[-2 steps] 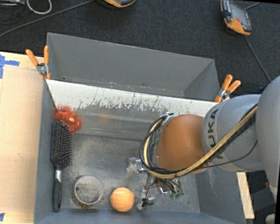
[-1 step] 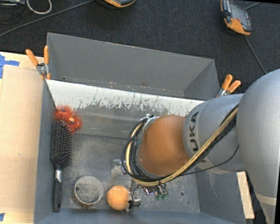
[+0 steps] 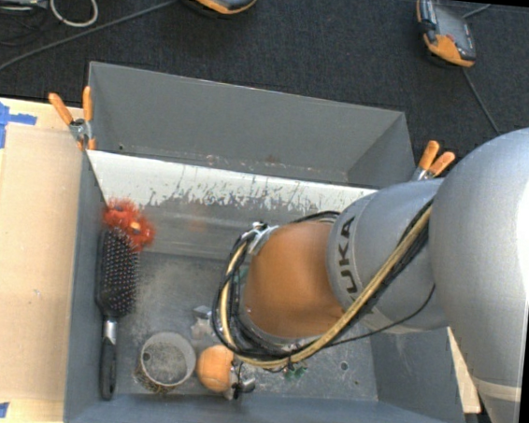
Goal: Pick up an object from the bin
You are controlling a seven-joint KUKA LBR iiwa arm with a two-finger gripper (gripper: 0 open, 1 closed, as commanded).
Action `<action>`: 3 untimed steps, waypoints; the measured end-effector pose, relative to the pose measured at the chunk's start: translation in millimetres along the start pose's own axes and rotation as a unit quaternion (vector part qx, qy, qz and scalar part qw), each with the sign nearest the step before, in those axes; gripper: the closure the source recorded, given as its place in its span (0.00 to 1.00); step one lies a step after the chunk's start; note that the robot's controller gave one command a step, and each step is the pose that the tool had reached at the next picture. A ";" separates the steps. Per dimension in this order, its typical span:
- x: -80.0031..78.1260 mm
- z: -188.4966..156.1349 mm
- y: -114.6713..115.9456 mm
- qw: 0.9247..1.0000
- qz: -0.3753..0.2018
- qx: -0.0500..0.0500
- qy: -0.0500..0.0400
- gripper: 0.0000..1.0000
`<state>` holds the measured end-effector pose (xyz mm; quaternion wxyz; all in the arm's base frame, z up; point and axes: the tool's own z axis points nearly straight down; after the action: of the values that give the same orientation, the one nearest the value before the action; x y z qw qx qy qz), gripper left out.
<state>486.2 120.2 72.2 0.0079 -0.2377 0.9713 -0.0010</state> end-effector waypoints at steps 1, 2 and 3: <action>8.6 3.2 -6.7 1.000 0.008 -0.004 0.004 1.00; 8.7 3.0 -6.7 1.000 0.009 -0.004 0.004 1.00; 0.9 -80.9 -8.3 1.000 0.004 -0.004 0.006 1.00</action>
Offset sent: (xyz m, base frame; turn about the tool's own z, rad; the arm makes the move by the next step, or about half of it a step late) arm 0.0000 0.0000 0.0000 0.0000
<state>488.0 112.3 153.0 0.0012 -0.2340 0.9722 0.0019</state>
